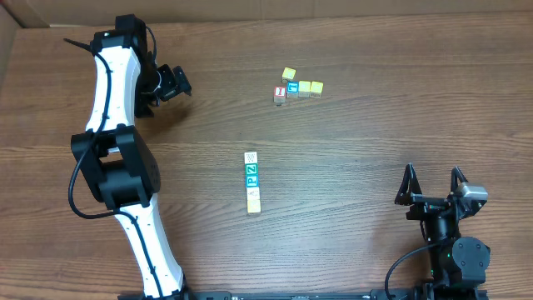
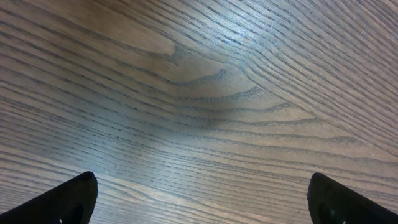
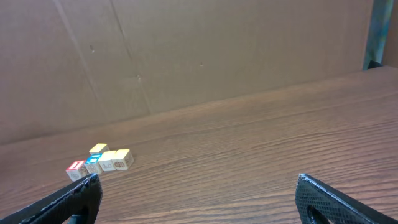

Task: Flip 5 blocks

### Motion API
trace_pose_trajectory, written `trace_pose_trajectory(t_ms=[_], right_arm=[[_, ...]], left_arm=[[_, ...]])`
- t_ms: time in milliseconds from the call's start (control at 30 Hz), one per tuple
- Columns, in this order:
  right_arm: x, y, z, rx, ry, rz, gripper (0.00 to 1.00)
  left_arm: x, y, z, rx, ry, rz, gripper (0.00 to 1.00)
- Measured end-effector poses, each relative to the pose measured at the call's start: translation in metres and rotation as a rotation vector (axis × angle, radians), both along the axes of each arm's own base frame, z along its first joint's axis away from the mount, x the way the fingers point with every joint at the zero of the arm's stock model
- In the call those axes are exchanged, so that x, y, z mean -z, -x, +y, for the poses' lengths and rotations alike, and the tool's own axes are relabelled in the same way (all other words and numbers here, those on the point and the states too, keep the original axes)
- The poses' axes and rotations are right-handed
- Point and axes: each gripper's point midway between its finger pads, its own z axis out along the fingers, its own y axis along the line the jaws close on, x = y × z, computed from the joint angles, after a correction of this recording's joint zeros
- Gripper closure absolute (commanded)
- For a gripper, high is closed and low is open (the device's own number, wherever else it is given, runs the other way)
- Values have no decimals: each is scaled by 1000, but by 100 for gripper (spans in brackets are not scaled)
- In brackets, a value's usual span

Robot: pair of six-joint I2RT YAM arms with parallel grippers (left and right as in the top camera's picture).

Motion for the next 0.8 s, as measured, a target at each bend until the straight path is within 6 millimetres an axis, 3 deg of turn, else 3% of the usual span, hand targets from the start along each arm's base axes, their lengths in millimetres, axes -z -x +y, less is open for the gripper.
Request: trace_pose_trajectory(t_ms=[100,200,333,433,500,533,633,700,800], right_arm=[[0,0,0,0,0,0,0],[0,0,0,0,0,0,0],[0,0,0,0,0,0,0],[0,0,0,0,0,0,0],[0,0,0,0,0,0,0],[0,0,0,0,0,0,0],[0,0,0,0,0,0,0],[0,0,0,0,0,0,0],[0,0,0,0,0,0,0]], left_arm=[[-1,0,2,0,-14,-1,0],[-15,0,8,-4,-50,-27,0],[-70,1,12,-10,-92,-143,0],[-140,10,16,-23,-142,-295,0],[-206,25,16,-37,-181,-455,0],[-226,31,16,-40,-192,-503,0],[-309,71,12,-58,-231,-713,0],[-354,103,8,-69,-251,-835,0],[-406,153,1,-81,-272,-989,0]])
